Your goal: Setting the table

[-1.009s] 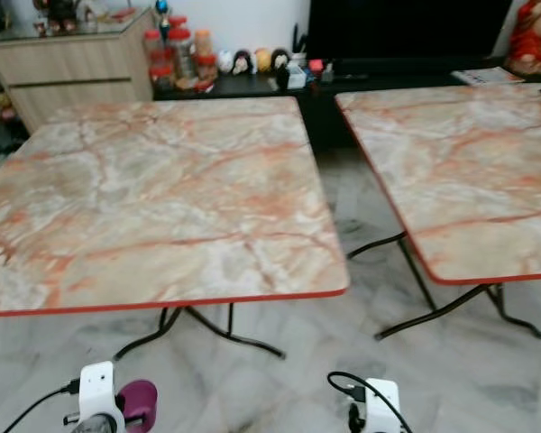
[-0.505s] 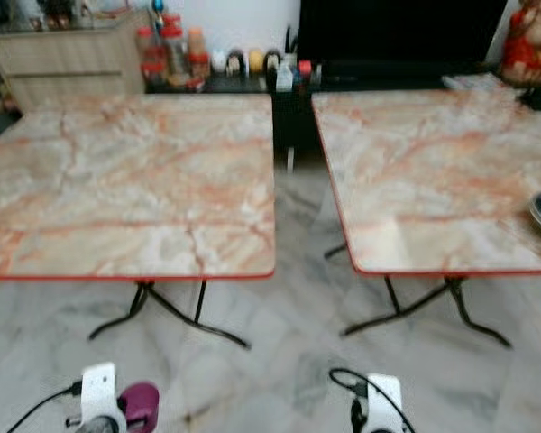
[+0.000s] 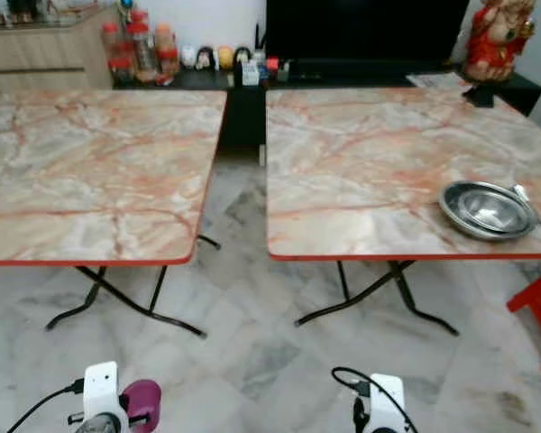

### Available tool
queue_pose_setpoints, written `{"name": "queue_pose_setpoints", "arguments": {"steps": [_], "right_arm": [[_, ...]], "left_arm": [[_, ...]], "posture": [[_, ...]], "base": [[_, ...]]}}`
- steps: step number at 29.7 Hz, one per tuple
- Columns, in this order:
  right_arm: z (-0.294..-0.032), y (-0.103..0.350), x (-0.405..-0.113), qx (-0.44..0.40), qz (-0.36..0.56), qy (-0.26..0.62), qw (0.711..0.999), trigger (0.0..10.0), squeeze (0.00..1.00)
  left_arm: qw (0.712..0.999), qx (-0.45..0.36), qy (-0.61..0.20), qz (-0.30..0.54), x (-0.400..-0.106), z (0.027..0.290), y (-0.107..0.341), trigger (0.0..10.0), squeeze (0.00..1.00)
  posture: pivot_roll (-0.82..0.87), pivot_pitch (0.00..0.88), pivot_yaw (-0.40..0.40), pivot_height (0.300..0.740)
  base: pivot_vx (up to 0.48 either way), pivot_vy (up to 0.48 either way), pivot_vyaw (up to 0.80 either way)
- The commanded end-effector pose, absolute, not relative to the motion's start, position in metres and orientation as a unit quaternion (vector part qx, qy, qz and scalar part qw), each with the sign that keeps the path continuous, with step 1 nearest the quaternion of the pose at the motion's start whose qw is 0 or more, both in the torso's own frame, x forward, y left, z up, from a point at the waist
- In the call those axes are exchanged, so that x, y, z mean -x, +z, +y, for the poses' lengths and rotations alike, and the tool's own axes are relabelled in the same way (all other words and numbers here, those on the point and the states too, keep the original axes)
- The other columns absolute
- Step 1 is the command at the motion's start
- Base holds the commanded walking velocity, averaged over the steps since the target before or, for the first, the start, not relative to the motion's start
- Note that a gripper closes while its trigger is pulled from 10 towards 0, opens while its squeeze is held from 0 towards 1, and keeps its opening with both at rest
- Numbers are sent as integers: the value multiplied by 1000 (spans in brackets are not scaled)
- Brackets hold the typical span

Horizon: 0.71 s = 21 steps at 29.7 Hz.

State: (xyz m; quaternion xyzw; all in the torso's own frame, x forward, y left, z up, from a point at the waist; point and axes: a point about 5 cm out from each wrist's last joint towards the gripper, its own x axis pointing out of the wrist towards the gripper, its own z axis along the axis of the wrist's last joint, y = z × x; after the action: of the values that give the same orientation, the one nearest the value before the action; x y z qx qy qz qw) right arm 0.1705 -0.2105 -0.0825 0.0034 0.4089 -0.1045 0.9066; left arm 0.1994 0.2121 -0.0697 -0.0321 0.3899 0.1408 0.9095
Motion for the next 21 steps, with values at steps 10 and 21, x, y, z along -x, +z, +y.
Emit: {"name": "queue_pose_setpoints", "arguments": {"steps": [10, 21], "right_arm": [[-207, -84, -170, -11, 411, -104, 905, 10000, 0], [-206, -84, -170, -12, 412, -102, 905, 10000, 0]], "left_arm": [[908, 30, 131, 398, -197, 211, -72, 10000, 0], [907, 28, 131, 400, -197, 211, -72, 10000, 0]], "posture": [[-49, 0, -3, 725], [-50, 0, -3, 725]], "base": [[0, 0, 0], [310, 0, 0]]}}
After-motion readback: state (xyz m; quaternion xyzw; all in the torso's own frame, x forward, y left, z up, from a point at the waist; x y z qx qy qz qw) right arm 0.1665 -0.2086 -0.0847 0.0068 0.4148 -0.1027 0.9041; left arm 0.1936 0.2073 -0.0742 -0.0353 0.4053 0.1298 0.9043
